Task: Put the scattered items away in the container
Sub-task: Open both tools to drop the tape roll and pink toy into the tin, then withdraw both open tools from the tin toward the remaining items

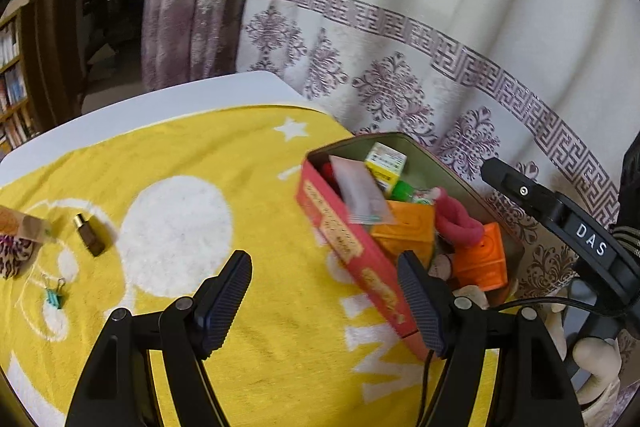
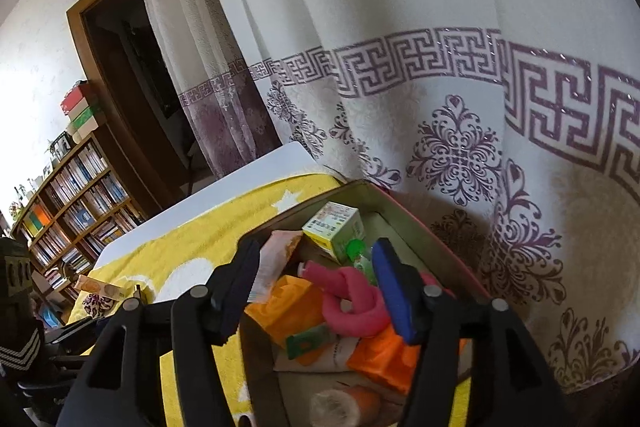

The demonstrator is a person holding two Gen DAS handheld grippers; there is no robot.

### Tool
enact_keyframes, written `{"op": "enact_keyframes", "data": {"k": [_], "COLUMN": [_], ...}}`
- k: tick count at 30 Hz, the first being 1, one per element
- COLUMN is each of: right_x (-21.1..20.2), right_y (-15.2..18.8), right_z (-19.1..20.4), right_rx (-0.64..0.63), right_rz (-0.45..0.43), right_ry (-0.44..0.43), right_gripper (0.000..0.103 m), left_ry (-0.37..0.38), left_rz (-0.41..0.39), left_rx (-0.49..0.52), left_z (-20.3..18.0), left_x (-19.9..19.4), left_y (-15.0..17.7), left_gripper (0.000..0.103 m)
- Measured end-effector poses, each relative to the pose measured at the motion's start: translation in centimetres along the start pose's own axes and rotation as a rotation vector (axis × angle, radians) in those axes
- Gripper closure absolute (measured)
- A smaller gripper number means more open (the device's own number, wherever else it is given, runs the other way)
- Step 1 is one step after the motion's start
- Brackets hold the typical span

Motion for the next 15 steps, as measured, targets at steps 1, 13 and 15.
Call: {"op": "enact_keyframes", "data": {"k": [1, 13, 15], "right_x": [0.1, 3.7, 4.6], "right_y": [0.0, 1.8, 2.4], "right_z": [0.6, 9.1, 10.4], "right_rx": [-0.010, -0.137, -0.155], "right_rz": [0.001, 0.076, 0.095], "right_ry": [-0.005, -0.105, -0.122], "right_gripper": [0.040, 0.040, 0.040], "left_ry": [-0.004, -0.084, -0.099], "left_rz": [-0.005, -0.028, -0.029], "left_rx": [-0.011, -0.178, -0.210], "left_z": [0.7, 10.4, 12.2], "left_x": [-0.3, -2.7, -3.0], "left_y": [0.0, 0.7, 1.1], "left_gripper": [0.027, 0.027, 0.027]}}
Point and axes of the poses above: each gripper's, at about its wrist camera, not at the fingertips, and x roughly the way its jaws point, z to its left, y to its underside, the point moved 6 cm from there along x, roughly the way its jaws point, and after that the axes turned 9 degrees about -y, right-handed, at the moved point
